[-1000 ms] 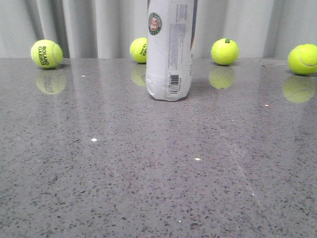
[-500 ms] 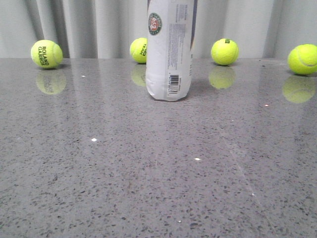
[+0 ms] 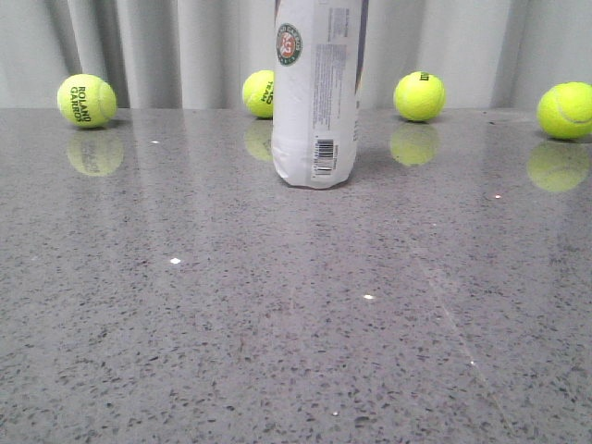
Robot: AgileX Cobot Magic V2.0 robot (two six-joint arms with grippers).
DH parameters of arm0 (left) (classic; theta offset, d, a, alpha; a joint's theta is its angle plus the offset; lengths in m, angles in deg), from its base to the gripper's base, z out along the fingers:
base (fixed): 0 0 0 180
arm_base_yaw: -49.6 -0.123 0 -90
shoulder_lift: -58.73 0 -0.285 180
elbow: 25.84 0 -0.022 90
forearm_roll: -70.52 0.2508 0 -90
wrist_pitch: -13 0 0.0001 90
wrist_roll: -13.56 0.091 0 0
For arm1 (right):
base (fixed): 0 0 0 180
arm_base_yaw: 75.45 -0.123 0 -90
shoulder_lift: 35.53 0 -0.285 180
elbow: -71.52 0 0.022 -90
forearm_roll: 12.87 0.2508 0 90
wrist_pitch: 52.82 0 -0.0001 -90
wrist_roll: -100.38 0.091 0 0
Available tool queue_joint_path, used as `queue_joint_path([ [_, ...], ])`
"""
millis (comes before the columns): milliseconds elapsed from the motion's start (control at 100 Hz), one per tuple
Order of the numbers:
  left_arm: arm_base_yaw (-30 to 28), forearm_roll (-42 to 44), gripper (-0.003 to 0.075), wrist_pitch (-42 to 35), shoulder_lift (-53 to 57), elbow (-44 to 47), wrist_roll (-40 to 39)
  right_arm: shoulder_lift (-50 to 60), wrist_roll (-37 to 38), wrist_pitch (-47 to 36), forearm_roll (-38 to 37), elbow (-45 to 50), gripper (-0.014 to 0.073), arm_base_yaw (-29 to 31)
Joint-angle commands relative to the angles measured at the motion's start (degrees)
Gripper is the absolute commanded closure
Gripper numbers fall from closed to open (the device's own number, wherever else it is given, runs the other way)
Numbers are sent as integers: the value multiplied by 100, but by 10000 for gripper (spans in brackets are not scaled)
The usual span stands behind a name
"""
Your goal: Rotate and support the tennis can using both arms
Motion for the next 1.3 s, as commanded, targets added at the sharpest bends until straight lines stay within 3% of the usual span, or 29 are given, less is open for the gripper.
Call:
queue_joint_path([
  [0, -7, -56, 740, -430, 192, 258, -62, -57, -37, -450, -41, -128, 662, 25],
  [740, -7, -56, 740, -430, 192, 258, -62, -63, -37, -519, -212, -69, 662, 25],
  [880, -7, -56, 740, -430, 192, 258, -62, -63, -37, -1507, -324, 330, 662, 40],
  [1070, -7, -56, 740, -430, 192, 258, -62, -47, -26, -3651, -324, 1251, 662, 537],
  [1290, -7, -56, 740, -430, 192, 258, -62, 137, -3, -4233, -324, 1802, 662, 1585],
])
